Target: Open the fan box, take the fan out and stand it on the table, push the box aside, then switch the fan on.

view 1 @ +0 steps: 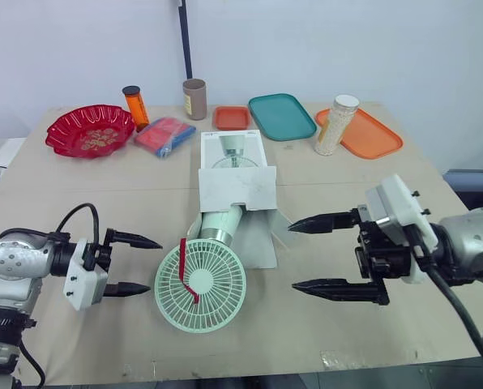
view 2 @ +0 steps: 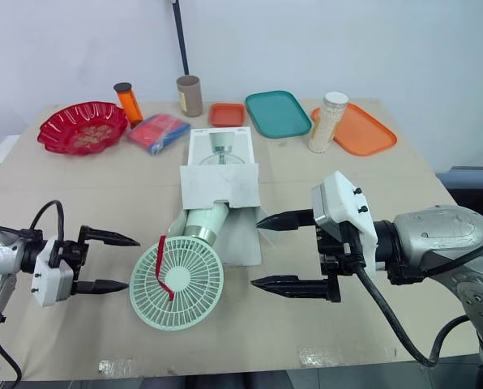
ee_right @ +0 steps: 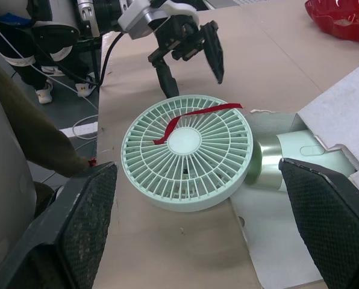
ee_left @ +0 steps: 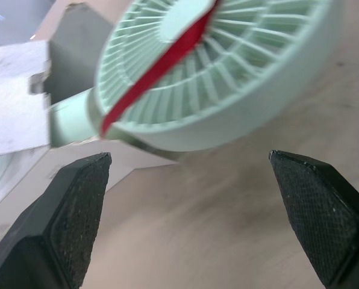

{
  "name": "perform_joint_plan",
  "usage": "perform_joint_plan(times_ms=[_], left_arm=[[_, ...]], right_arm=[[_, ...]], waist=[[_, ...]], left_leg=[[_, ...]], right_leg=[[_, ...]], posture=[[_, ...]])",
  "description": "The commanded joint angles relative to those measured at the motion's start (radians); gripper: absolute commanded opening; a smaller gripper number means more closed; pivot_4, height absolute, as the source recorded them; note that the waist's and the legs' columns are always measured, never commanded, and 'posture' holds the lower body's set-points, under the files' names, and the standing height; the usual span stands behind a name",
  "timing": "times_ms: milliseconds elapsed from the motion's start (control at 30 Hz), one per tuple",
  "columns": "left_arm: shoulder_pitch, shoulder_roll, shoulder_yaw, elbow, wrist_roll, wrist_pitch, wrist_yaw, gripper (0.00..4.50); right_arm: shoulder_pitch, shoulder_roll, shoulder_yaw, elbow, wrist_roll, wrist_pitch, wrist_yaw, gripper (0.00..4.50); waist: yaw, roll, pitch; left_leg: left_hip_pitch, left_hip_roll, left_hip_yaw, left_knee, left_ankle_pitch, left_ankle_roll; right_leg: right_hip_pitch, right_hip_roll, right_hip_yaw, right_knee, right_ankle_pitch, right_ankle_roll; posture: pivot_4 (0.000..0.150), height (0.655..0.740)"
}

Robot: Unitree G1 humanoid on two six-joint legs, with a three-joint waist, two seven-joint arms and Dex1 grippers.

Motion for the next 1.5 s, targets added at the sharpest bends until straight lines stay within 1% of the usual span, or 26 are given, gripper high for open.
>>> perform_joint_plan(times_ms=[33, 100, 200, 267, 333, 500, 700, 767, 900, 1000, 1200, 1333, 1500], left_arm=[[-0.107, -0.017, -0.035, 0.108, 0.002, -0.313, 0.021, 4.5], [-0.157, -0.034, -0.05, 0.178, 0.06, -0.426, 0.067, 4.5], [-0.217, -0.046, -0.087, 0.259, 0.106, -0.516, 0.141, 4.5], [-0.234, -0.05, -0.104, 0.27, 0.118, -0.554, 0.193, 4.5], [-0.229, -0.048, -0.117, 0.242, 0.127, -0.575, 0.243, 4.5], [-0.218, -0.044, -0.134, 0.18, 0.18, -0.578, 0.339, 4.5], [-0.208, -0.073, -0.131, 0.136, 0.296, -0.578, 0.418, 4.5], [-0.199, -0.084, -0.129, 0.135, 0.365, -0.578, 0.428, 4.5], [-0.197, -0.083, -0.147, 0.146, 0.424, -0.578, 0.467, 4.5], [-0.229, -0.081, -0.158, 0.17, 0.499, -0.578, 0.52, 4.5], [-0.279, -0.09, -0.149, 0.184, 0.617, -0.578, 0.675, 4.5], [-0.27, -0.073, -0.159, 0.172, 0.662, -0.578, 0.757, 4.5], [-0.241, -0.045, -0.156, 0.148, 0.773, -0.578, 0.878, 4.5]], right_arm=[[0.006, -0.016, -0.006, -0.024, 0.0, -0.028, -0.009, 4.39], [0.008, -0.016, -0.002, -0.025, -0.001, -0.033, -0.013, 4.39], [0.01, -0.018, 0.005, -0.022, -0.006, -0.042, -0.018, 4.39], [0.014, -0.02, 0.006, -0.023, -0.007, -0.046, -0.02, 4.39], [0.015, -0.018, 0.002, -0.023, -0.001, -0.045, -0.034, 4.39], [0.001, -0.015, 0.006, -0.012, 0.018, -0.044, -0.062, 4.39], [-0.006, -0.011, 0.024, -0.009, 0.009, -0.053, -0.073, 4.39], [-0.008, -0.009, 0.03, -0.01, 0.007, -0.055, -0.078, 4.39], [-0.008, -0.007, 0.037, -0.016, 0.004, -0.057, -0.085, 4.39], [-0.01, -0.008, 0.042, -0.015, 0.001, -0.061, -0.091, 4.39], [-0.011, -0.004, 0.053, -0.02, -0.003, -0.069, -0.109, 4.39], [-0.008, -0.004, 0.057, -0.023, -0.006, -0.073, -0.122, 4.39], [-0.007, -0.005, 0.064, -0.022, -0.011, -0.078, -0.13, 4.39]], waist=[[0.001, 0.0, 0.0], [0.003, 0.0, 0.0], [0.002, 0.0, 0.0], [0.001, 0.0, 0.0], [0.001, 0.0, 0.0], [0.002, 0.0, 0.0], [0.002, 0.0, 0.0], [0.002, 0.0, 0.0], [0.002, 0.001, -0.001], [0.002, 0.001, -0.001], [0.002, 0.001, -0.001], [0.002, 0.001, -0.001], [0.001, 0.001, -0.001]], left_leg=[[0.0, 0.0, 0.0, 0.0, 0.0, 0.0], [-0.001, 0.0, -0.001, 0.002, 0.0, 0.0], [-0.002, 0.0, 0.0, 0.003, 0.0, 0.0], [-0.002, 0.0, 0.0, 0.003, 0.0, 0.0], [-0.002, 0.0, 0.0, 0.003, 0.0, 0.001], [-0.002, 0.0, 0.0, 0.006, 0.0, 0.001], [-0.002, 0.0, 0.0, 0.007, 0.0, 0.001], [-0.002, 0.0, 0.0, 0.008, 0.0, 0.001], [-0.002, 0.0, 0.0, 0.008, 0.0, 0.001], [-0.002, -0.001, 0.0, 0.009, 0.0, 0.001], [-0.002, -0.001, 0.0, 0.01, 0.0, 0.001], [-0.003, -0.001, 0.0, 0.011, -0.001, 0.001], [-0.003, -0.001, 0.0, 0.012, -0.001, 0.001]], right_leg=[[0.0, 0.0, 0.0, 0.0, 0.0, 0.0], [0.0, 0.0, -0.001, 0.001, 0.0, 0.0], [0.0, 0.0, 0.0, 0.001, 0.001, 0.001], [0.0, 0.0, 0.0, 0.002, 0.001, 0.001], [0.0, 0.0, 0.0, 0.002, 0.001, 0.001], [-0.001, 0.0, 0.0, 0.004, 0.001, 0.001], [-0.001, 0.0, 0.0, 0.006, 0.001, 0.001], [-0.001, 0.0, 0.0, 0.007, 0.001, 0.001], [-0.001, 0.0, 0.0, 0.007, 0.001, 0.001], [-0.001, 0.0, 0.0, 0.008, 0.001, 0.001], [-0.001, 0.0, 0.0, 0.009, 0.001, 0.001], [-0.001, 0.0, 0.0, 0.009, 0.001, 0.001], [-0.001, 0.0, 0.0, 0.01, 0.001, 0.001]], posture=[[0.15, 0.7382], [0.15, 0.7382], [0.15, 0.7382], [0.15, 0.7382], [0.15, 0.7382], [0.15, 0.7382], [0.15, 0.7382], [0.15, 0.7382], [0.15, 0.7382], [0.15, 0.7382], [0.15, 0.7382], [0.15, 0.7382], [0.15, 0.7382]])
